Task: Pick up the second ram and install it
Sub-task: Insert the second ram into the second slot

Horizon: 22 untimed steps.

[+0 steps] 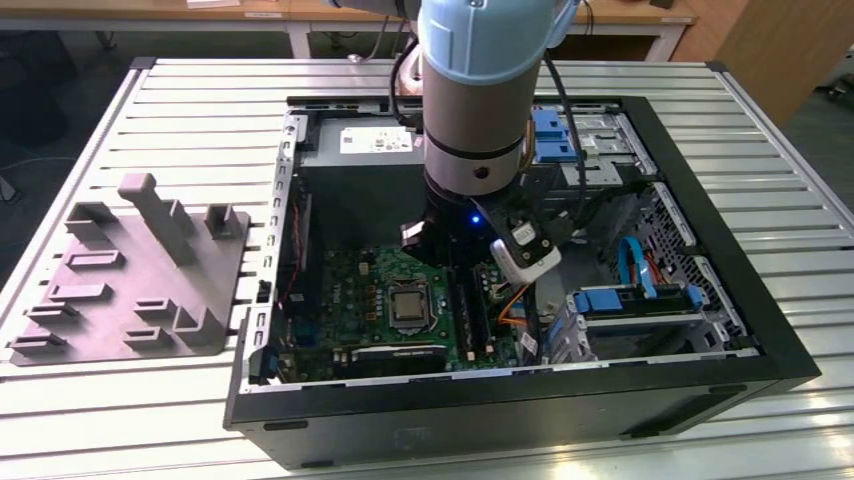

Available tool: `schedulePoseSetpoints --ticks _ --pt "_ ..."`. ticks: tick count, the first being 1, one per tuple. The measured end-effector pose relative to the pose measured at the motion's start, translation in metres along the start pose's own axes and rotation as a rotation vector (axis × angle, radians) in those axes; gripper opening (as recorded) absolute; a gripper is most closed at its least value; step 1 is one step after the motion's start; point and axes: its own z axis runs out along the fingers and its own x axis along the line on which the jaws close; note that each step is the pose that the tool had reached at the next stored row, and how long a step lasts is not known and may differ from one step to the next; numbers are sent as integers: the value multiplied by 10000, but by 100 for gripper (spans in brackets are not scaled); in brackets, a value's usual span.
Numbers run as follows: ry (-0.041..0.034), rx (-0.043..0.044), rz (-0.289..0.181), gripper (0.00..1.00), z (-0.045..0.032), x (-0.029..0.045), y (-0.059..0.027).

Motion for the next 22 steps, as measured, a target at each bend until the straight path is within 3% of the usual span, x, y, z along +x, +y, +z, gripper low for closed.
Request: schedulePoseSetpoints --ticks 22 --pt "0 -12 1 11 7 0 0"
